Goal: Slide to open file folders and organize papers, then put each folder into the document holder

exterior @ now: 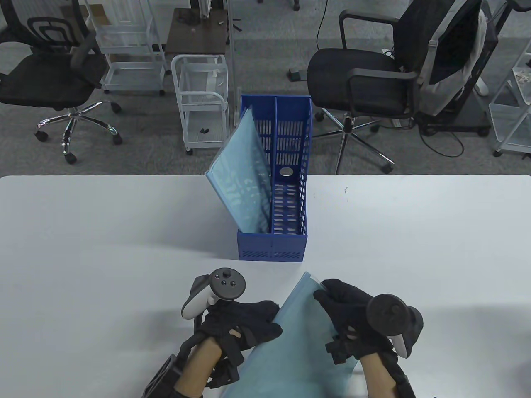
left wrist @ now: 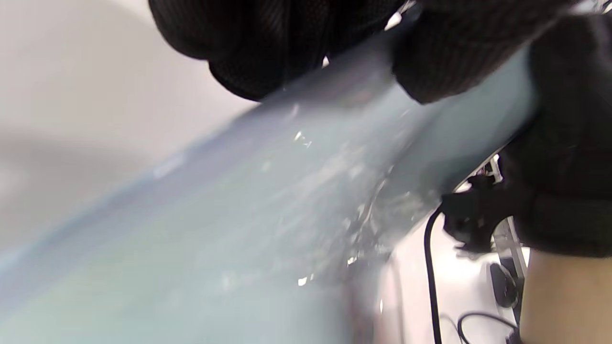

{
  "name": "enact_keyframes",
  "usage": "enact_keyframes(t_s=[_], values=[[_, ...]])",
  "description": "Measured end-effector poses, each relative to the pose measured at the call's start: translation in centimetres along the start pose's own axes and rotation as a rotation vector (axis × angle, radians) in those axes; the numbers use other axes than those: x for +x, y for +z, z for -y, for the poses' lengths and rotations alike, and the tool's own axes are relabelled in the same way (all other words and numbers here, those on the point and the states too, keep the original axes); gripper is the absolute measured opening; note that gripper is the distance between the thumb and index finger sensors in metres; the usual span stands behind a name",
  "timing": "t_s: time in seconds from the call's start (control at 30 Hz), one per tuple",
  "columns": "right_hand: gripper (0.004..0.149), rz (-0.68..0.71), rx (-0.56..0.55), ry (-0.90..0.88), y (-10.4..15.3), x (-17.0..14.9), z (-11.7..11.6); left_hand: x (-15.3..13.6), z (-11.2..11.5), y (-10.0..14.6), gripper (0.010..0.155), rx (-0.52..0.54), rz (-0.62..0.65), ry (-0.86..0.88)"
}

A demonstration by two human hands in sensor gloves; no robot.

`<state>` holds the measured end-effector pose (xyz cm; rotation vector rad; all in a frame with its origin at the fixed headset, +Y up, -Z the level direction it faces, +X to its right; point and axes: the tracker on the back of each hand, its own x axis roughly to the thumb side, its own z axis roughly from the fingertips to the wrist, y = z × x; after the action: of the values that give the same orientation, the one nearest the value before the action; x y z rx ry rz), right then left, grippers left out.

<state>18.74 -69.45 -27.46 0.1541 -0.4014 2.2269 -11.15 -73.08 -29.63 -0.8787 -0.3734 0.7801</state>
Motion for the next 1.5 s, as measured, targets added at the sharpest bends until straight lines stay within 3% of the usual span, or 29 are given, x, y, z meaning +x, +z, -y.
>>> enact_keyframes(t_s=[0.07,0.17,0.23,0.37,0.47,0.53,0.63,0.7,0.83,0.9,0.97,1.03,1.17,1.37,1.5], values=[[0.04,0.028,-0.037,-0.035,0.1,0.2,0.4,-1.1,0.7,-0.6,0.073,-0.071,0.031,0.059],[0.04,0.068,-0.061,-0.029,0.4,0.8,0.4,-2.7,1.7,-1.2,0.061,-0.123,0.132,0.197],[0.043,0.071,-0.077,-0.034,0.6,1.1,0.2,-3.2,1.9,-0.7,0.052,-0.003,0.185,0.275],[0.085,0.008,-0.058,-0.003,0.6,0.9,0.7,-3.5,1.1,1.4,0.046,0.252,0.228,0.223],[0.1,-0.083,-0.087,-0.038,0.6,-0.7,1.5,-4.0,0.3,3.0,0.046,0.362,0.326,0.287],[0.106,-0.165,-0.02,-0.152,0.4,-2.1,1.4,-4.6,-0.2,3.9,0.045,0.469,0.41,0.356],[0.112,-0.228,0.312,-0.472,0.0,-3.9,-0.7,-5.5,-1.2,5.3,0.045,0.577,0.483,0.438],[0.11,-0.225,0.433,-0.604,0.0,-4.2,-2.6,-6.0,-1.7,5.8,0.045,0.597,0.501,0.467],[0.098,-0.194,0.643,-0.682,0.3,-3.8,-6.4,-6.1,-2.2,6.1,0.045,0.524,0.55,0.447],[0.081,-0.206,0.721,-0.733,0.5,-3.7,-8.0,-5.9,-2.3,6.1,0.045,0.481,0.565,0.43],[0.055,-0.189,0.775,-0.792,0.6,-3.3,-9.1,-5.7,-2.3,6.4,0.046,0.458,0.551,0.395],[0.048,-0.193,0.758,-0.805,0.8,-2.7,-9.4,-5.9,-2.5,7.0,0.049,0.484,0.509,0.376],[0.048,-0.151,0.671,-0.774,0.8,-1.6,-9.3,-6.2,-3.1,8.9,0.071,0.665,0.401,0.298],[0.053,-0.104,0.346,-0.932,0.8,-0.2,-7.1,-6.2,-3.7,11.2,0.083,0.875,0.163,0.05],[0.057,-0.002,0.137,-0.948,-0.5,1.2,-3.8,-6.3,-3.9,11.4,0.083,0.871,0.084,-0.005]])
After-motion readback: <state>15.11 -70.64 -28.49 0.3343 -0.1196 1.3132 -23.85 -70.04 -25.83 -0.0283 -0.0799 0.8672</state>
